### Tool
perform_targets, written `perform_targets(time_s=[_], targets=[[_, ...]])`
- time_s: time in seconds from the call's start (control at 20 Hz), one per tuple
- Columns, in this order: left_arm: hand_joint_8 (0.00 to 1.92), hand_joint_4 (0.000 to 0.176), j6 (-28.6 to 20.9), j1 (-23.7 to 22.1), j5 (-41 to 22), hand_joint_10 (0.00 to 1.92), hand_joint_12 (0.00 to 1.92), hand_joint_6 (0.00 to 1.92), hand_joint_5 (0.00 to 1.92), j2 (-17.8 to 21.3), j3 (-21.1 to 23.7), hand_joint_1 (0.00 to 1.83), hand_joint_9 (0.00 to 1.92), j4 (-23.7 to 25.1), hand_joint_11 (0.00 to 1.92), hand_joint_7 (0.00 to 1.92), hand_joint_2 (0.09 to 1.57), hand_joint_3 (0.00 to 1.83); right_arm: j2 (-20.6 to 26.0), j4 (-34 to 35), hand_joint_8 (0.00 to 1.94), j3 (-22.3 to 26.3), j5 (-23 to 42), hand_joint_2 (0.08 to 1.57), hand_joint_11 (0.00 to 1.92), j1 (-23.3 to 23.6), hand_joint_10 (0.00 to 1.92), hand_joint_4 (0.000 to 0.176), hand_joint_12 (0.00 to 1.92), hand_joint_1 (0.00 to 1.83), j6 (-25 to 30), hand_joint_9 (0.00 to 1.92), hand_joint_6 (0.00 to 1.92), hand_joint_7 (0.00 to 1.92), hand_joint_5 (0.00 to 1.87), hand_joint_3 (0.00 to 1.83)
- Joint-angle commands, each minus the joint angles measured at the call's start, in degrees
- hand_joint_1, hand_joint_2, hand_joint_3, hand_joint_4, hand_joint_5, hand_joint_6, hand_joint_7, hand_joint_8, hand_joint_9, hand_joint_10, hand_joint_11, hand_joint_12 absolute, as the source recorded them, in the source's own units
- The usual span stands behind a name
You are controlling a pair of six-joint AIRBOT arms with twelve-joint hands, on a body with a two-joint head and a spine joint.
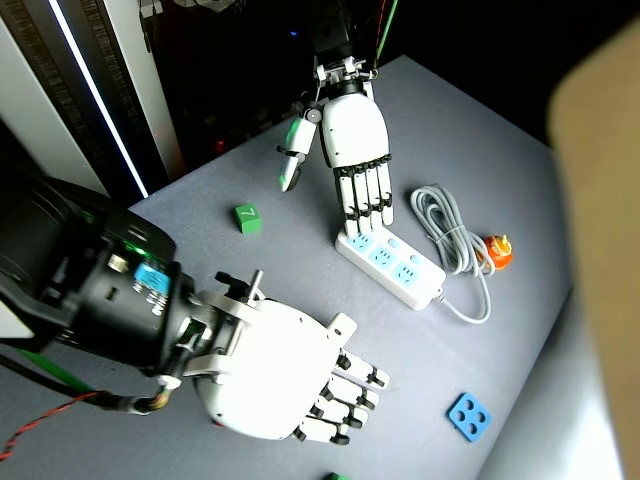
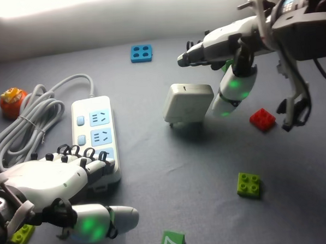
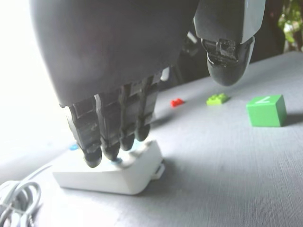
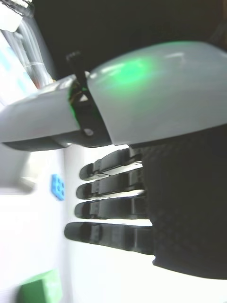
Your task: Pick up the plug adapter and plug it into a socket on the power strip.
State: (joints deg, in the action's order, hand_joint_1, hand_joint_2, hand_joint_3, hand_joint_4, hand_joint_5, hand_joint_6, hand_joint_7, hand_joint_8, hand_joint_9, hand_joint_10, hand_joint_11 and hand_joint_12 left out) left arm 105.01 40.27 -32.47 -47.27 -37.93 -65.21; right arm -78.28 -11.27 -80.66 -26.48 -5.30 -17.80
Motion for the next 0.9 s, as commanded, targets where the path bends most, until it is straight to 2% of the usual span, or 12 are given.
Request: perform_targets(time_s=[0.0,0.15,0.2,0.3,0.35,0.4,0.45,0.6,0.85], targets=[[0.0,0.0,-0.06,-0.31,-2.77,0.0,0.04,0.01,0.08,-0.38,-0.28,0.0,0.05,1.74,0.02,0.07,1.15,0.0,-0.09,-0.4,0.01,-0.67,4.8,1.01,0.0,0.3,0.01,0.0,0.42,1.28,0.08,0.04,0.01,0.03,0.05,0.0],[0.0,0.0,-0.18,-0.51,-2.77,0.01,0.05,0.0,0.07,-1.1,-0.47,0.0,0.04,1.74,0.02,0.06,1.14,0.0,-2.52,2.01,0.0,-3.2,5.22,1.01,0.0,-0.39,0.0,0.0,0.42,1.28,-1.41,0.04,0.0,0.03,0.05,0.0],[0.0,0.0,-0.18,-0.57,-2.77,0.0,0.04,0.01,0.08,-1.14,-0.47,0.0,0.04,1.74,0.0,0.06,1.15,0.0,-3.01,2.01,0.0,-3.65,5.27,0.99,0.0,-0.61,0.0,0.0,0.48,1.27,-1.29,0.05,0.0,0.04,0.06,0.0],[0.0,0.0,-0.18,-0.56,-2.76,0.0,0.04,0.01,0.08,-1.15,-0.48,0.0,0.04,1.74,0.0,0.06,1.15,0.0,-4.54,1.99,0.0,-5.02,5.53,1.02,0.0,-1.35,0.0,0.0,0.4,1.29,-0.74,0.02,0.0,0.01,0.03,0.0],[0.01,0.0,-0.09,-0.46,-2.75,0.01,0.05,0.01,0.1,-1.15,-0.49,0.0,0.05,1.38,0.02,0.08,1.15,0.0,-4.95,1.99,0.01,-5.34,5.9,1.02,0.0,-1.61,0.0,0.0,0.41,1.28,-0.55,0.03,0.01,0.02,0.04,0.0],[0.01,0.0,-0.09,-0.32,-2.63,0.01,0.05,0.01,0.09,-1.15,-0.49,0.0,0.05,1.06,0.01,0.08,1.15,0.0,-5.24,1.98,0.01,-5.49,6.44,1.0,0.0,-1.82,0.01,0.0,0.5,1.26,-0.52,0.06,0.01,0.05,0.06,0.0],[0.0,0.0,-0.09,-0.2,-2.41,0.0,0.05,0.0,0.08,-1.15,-0.5,0.0,0.05,0.66,0.01,0.07,1.15,0.0,-5.46,1.97,0.01,-5.5,7.17,1.01,0.0,-1.98,0.01,0.0,0.44,1.27,-0.65,0.03,0.01,0.02,0.04,0.0],[0.0,0.0,-0.14,-0.15,-2.34,0.0,0.05,0.0,0.09,-1.15,-0.5,0.0,0.04,-0.47,0.0,0.08,1.15,0.0,-5.96,1.96,0.0,-5.68,8.27,1.02,0.0,-2.28,0.01,0.0,0.45,1.28,-1.04,0.04,0.0,0.03,0.05,0.0],[0.0,0.0,-0.44,-0.08,-1.74,0.0,0.06,0.0,0.1,-1.15,-0.49,0.0,0.05,-2.18,0.0,0.08,1.15,0.0,-7.3,1.93,0.0,-7.38,8.52,1.0,0.0,-3.66,0.0,0.0,0.55,1.3,-1.43,0.07,0.0,0.05,0.05,0.0]])
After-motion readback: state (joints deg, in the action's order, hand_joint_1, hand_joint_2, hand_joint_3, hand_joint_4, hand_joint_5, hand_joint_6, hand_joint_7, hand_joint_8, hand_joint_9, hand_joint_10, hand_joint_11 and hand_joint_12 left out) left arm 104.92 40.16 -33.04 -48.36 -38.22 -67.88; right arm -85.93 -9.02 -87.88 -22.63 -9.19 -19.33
